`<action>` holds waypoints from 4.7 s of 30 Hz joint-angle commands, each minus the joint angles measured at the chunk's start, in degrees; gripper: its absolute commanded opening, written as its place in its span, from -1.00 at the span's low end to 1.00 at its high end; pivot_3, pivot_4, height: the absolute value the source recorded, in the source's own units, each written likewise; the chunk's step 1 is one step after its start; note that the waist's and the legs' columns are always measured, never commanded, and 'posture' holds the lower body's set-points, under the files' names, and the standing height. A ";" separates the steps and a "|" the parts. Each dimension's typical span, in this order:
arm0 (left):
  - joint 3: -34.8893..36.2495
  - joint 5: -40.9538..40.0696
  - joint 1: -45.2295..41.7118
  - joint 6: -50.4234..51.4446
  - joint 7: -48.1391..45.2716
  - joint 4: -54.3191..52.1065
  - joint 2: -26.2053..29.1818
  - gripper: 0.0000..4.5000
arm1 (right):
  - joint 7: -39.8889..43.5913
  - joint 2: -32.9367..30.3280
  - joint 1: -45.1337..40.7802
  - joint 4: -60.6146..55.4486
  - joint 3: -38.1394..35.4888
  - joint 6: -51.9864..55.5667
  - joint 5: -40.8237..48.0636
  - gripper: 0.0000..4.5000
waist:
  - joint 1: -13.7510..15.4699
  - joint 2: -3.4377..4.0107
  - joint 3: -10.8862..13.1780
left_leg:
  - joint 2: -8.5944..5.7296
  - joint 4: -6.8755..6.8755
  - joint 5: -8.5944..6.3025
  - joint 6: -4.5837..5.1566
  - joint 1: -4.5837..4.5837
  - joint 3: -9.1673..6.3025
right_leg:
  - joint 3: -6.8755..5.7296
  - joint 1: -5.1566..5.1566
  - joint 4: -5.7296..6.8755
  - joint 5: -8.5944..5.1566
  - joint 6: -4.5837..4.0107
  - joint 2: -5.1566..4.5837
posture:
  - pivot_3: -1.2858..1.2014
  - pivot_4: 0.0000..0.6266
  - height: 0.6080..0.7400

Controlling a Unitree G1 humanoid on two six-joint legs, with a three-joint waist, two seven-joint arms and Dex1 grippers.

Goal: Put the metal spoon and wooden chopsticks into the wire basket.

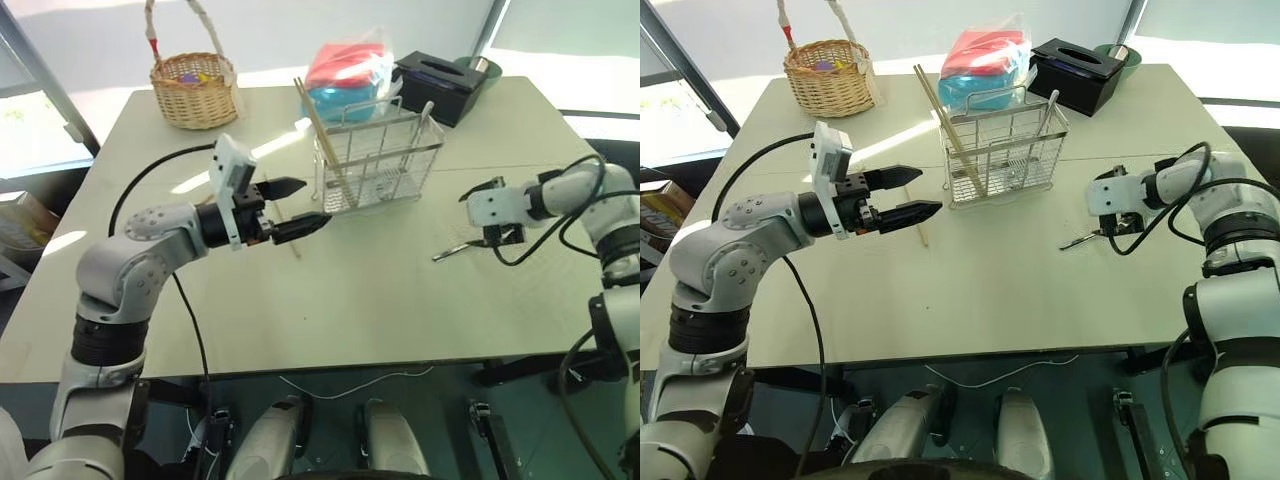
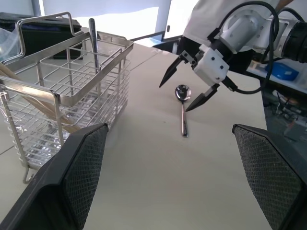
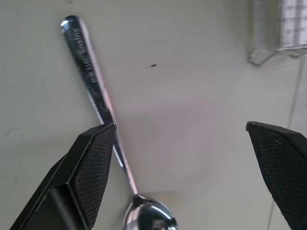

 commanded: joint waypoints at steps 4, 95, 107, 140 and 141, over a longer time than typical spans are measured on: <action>-0.22 1.15 -3.33 -2.56 -2.03 2.48 -0.79 0.94 | 3.93 -10.27 14.02 -19.86 -8.27 1.47 10.28 1.00 | 0.18 0.07 0.05 | -0.02 0.03 -0.07 0.11 -0.06 0.07 | 0.02 -0.03 -0.04 -0.01 0.00 -0.06 | 0.03 -0.52 0.71; 0.54 2.23 -7.63 -1.77 -3.13 3.76 -1.84 0.97 | -59.92 25.56 30.98 -49.19 -52.22 80.80 48.27 -0.99 | -0.02 0.23 0.05 | 0.02 0.21 0.05 0.26 -0.46 0.25 | 0.35 -0.48 0.11 0.10 0.13 0.09 | 0.03 -0.52 0.71; 0.19 2.97 -7.72 -3.28 -3.87 5.18 -2.55 0.97 | -61.47 20.75 28.32 -60.95 -51.07 82.51 48.66 -0.99 | 0.03 0.24 0.05 | 0.02 0.20 0.04 0.26 -0.48 0.25 | 0.35 -0.51 0.11 0.09 0.13 0.08 | 0.03 -0.52 0.71; 6.56 4.47 -5.81 -6.55 2.43 3.46 -0.67 0.97 | -52.87 27.73 -9.04 -20.96 -30.77 37.29 32.14 -0.99 | -0.52 0.27 0.11 | 0.07 0.15 0.34 -0.20 -0.84 0.25 | 0.37 -1.06 0.29 0.18 0.10 0.21 | 0.03 -0.52 0.71; 6.65 4.46 -5.84 -6.51 2.50 3.46 -0.60 0.97 | -52.79 28.19 -8.05 -21.10 -30.47 35.57 31.71 -0.99 | -0.53 0.27 0.11 | 0.07 0.15 0.34 -0.20 -0.84 0.25 | 0.38 -1.06 0.29 0.18 0.10 0.21 | 0.03 -0.52 0.71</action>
